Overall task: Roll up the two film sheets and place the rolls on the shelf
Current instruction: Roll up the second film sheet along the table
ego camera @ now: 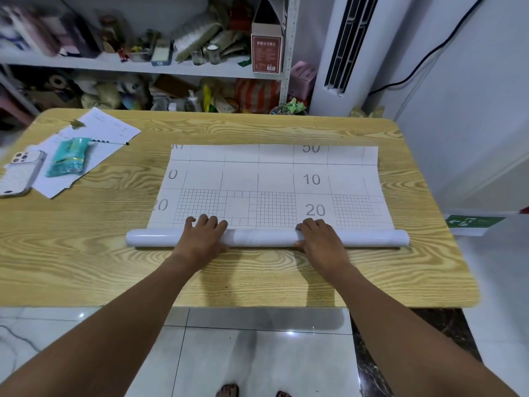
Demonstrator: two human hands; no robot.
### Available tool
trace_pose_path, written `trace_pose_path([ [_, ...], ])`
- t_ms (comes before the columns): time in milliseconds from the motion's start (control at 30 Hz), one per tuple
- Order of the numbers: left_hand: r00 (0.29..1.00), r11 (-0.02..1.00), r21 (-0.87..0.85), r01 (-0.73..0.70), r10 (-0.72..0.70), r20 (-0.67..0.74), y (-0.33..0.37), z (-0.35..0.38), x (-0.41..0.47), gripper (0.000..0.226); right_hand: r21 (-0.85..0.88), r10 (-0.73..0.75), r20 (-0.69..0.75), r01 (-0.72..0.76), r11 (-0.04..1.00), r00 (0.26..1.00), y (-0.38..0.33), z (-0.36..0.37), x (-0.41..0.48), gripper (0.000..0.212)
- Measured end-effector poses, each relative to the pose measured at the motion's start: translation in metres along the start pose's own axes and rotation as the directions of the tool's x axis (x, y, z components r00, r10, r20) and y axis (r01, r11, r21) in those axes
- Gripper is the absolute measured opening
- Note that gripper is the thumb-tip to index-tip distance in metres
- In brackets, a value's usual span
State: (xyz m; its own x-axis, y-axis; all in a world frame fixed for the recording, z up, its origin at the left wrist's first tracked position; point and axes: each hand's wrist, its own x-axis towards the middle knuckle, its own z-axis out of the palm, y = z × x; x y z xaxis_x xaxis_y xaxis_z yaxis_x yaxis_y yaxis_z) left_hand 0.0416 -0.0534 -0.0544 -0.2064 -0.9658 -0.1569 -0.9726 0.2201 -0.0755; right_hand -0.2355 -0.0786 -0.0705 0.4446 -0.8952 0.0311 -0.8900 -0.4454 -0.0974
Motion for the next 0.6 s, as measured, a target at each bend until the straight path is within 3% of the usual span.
trace_pose_path([
  [200, 1.0, 0.998, -0.059, 0.004, -0.005, -0.018, 0.0004, 0.003, -0.0013, 0.053, -0.049, 0.019, 0.04, -0.017, 0.999, 0.999, 0.0037, -0.0029, 0.0031, 0.021],
  [367, 1.0, 0.999, -0.049, 0.009, -0.01, -0.011, 0.0021, 0.0044, -0.0001, 0.048, -0.055, -0.024, 0.077, 0.028, 0.998, 0.997, 0.0062, -0.0044, 0.0025, 0.032],
  [500, 1.0, 0.997, -0.077, 0.029, -0.028, 0.006, 0.0017, 0.004, 0.0035, 0.065, 0.045, 0.025, 0.049, -0.027, 0.999, 0.999, 0.002, -0.0077, 0.0031, 0.037],
  [600, 0.999, 0.993, -0.112, 0.034, -0.036, -0.016, -0.0005, 0.0055, 0.0029, 0.063, 0.031, 0.005, 0.007, -0.006, 1.0, 1.0, 0.0024, -0.007, 0.0034, 0.029],
])
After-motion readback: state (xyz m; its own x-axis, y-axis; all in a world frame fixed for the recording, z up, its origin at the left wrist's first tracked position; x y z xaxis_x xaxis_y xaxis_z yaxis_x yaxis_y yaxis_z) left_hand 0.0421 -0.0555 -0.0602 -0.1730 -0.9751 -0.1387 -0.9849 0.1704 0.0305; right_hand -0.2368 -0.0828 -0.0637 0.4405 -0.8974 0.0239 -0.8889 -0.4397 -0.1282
